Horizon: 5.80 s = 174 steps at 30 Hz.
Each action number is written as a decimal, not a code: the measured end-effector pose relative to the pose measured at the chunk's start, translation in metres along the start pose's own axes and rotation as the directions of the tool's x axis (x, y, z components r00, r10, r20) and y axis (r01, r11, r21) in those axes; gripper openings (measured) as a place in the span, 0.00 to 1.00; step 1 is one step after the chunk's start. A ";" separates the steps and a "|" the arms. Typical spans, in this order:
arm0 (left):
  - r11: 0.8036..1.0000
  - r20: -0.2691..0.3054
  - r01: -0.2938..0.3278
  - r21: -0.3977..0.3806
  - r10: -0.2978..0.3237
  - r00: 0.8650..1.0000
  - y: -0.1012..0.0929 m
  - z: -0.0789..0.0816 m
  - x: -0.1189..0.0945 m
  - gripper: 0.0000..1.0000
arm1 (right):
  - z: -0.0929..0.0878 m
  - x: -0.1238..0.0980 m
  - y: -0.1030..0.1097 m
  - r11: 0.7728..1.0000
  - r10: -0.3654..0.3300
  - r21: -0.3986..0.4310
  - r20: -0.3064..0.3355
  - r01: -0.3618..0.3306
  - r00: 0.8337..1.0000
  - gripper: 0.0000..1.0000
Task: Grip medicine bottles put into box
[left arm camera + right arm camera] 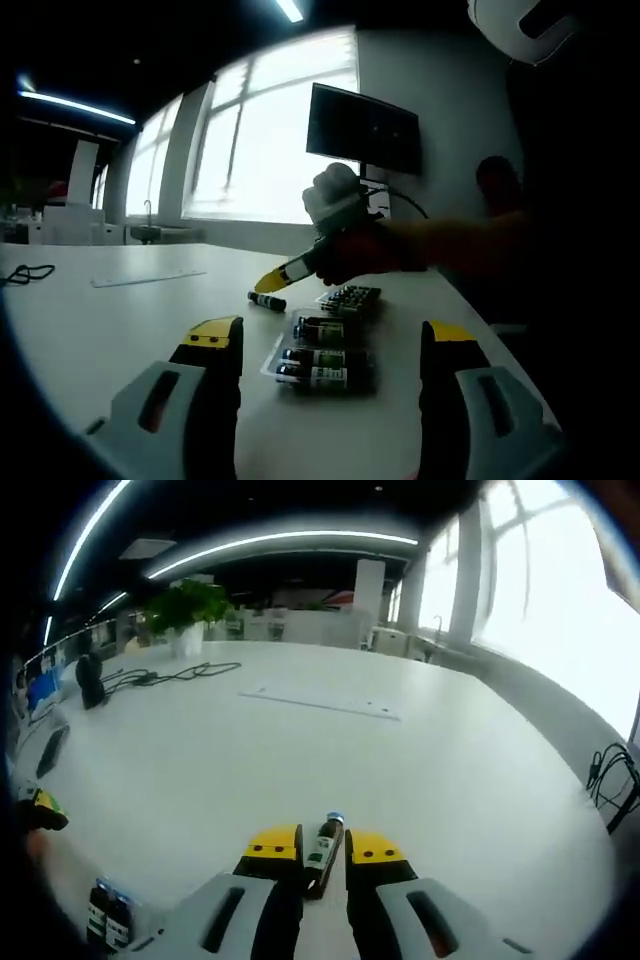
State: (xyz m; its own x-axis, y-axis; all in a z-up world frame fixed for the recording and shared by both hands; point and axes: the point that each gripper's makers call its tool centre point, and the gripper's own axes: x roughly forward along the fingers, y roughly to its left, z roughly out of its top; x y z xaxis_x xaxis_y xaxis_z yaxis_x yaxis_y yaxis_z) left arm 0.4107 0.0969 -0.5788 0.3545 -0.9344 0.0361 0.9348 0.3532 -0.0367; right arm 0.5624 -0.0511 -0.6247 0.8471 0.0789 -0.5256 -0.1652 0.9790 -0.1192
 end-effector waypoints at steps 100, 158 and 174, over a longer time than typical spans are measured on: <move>1.000 -0.010 -0.016 0.016 0.016 1.000 0.003 -0.002 0.000 0.64 | -0.030 -0.111 0.098 0.968 0.249 0.024 0.048 -0.250 0.967 0.08; 0.999 -0.009 -0.028 0.027 0.028 1.000 0.003 -0.002 -0.002 0.64 | 0.009 -0.106 0.103 0.825 0.465 -0.382 0.042 -0.416 0.884 0.13; 0.997 -0.009 -0.062 0.043 0.063 0.998 0.004 -0.001 -0.003 0.64 | -0.015 -0.121 0.140 0.370 0.690 -0.626 -0.309 -0.686 0.654 0.41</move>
State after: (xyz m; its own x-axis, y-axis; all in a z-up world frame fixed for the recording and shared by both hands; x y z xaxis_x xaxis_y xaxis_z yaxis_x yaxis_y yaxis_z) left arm 0.4131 0.1015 -0.5800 0.4124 -0.9107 0.0244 0.9109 0.4126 0.0039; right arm 0.4293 0.0733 -0.5907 0.2840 0.6694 -0.6865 -0.9588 0.1908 -0.2107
